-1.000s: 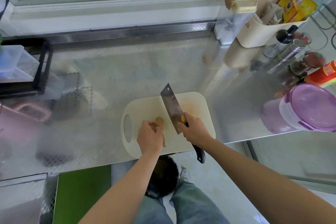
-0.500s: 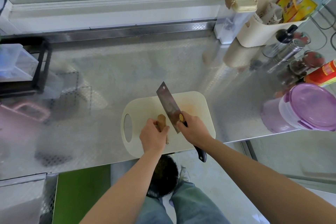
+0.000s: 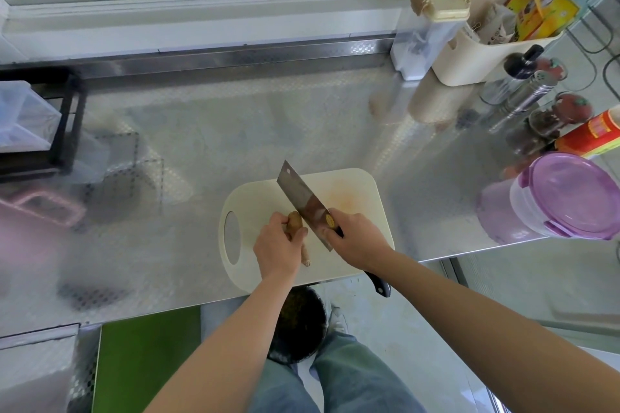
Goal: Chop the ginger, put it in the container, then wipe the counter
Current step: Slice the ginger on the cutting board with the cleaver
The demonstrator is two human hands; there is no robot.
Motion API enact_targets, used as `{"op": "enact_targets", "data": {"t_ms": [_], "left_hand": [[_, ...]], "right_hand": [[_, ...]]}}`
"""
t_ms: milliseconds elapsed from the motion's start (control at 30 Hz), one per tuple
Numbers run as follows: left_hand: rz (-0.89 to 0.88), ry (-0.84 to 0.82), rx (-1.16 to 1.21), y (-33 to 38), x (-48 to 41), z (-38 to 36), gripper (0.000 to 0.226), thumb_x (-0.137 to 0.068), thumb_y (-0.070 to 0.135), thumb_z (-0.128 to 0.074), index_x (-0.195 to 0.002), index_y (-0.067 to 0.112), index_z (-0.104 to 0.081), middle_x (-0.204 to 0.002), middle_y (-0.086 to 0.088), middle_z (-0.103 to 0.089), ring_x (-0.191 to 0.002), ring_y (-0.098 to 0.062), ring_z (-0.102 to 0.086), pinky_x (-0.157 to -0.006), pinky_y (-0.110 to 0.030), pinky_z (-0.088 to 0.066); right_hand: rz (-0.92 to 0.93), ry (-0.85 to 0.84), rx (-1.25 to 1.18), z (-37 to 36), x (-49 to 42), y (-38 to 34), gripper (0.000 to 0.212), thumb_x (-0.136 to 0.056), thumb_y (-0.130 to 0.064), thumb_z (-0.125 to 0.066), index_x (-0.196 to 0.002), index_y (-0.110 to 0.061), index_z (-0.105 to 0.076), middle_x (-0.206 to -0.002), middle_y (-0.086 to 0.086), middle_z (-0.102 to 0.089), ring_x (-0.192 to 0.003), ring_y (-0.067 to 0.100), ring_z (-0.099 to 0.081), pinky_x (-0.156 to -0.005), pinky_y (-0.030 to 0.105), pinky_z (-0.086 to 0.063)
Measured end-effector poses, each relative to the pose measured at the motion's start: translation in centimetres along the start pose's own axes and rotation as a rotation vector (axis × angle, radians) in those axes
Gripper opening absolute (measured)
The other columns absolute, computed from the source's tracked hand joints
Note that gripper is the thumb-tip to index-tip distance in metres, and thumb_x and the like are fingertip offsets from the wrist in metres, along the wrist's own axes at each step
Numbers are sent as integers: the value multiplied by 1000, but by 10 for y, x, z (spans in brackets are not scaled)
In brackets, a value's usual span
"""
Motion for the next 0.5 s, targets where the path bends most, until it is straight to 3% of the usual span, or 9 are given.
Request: {"op": "enact_targets", "data": {"t_ms": [133, 300, 433, 500], "left_hand": [[19, 3, 28, 2, 1, 2, 20, -84, 29, -69, -87, 21, -51, -70, 2, -67, -72, -19, -62, -66, -32, -42], [66, -1, 92, 0, 2, 3, 19, -82, 25, -70, -84, 20, -52, -69, 3, -64, -72, -21, -63, -69, -34, -48], [75, 12, 131, 0, 2, 3, 19, -80, 24, -73, -82, 19, -54, -66, 6, -59, -69, -21, -61, -70, -44, -55], [78, 10, 141, -1, 1, 1, 20, -80, 24, -73, -81, 20, -54, -66, 7, -58, -68, -21, -61, -68, -44, -56]], "right_hand": [[-13, -36, -1, 1, -1, -1, 20, -94, -25, -44, -76, -19, -40, -63, 4, -49, -55, 23, -44, -52, 30, -32], [-24, -44, 28, -8, -10, -4, 29, -95, -26, -43, -68, -25, -34, -64, 3, -50, -57, 25, -46, -50, 29, -32], [-14, -33, 85, -17, -17, -4, 9, -95, -22, -42, -90, -16, -46, -70, 5, -51, -62, 27, -48, -48, 28, -29], [-18, -24, 89, -20, -18, -3, 12, -95, -22, -41, -96, -14, -49, -72, 6, -53, -63, 28, -50, -50, 28, -32]]}}
Point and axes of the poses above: each hand's wrist, its own x-axis away from the middle knuckle, its own z-axis out of the back of the hand, y = z × x, the point moved 9 cm from there along -x, towards the middle knuckle
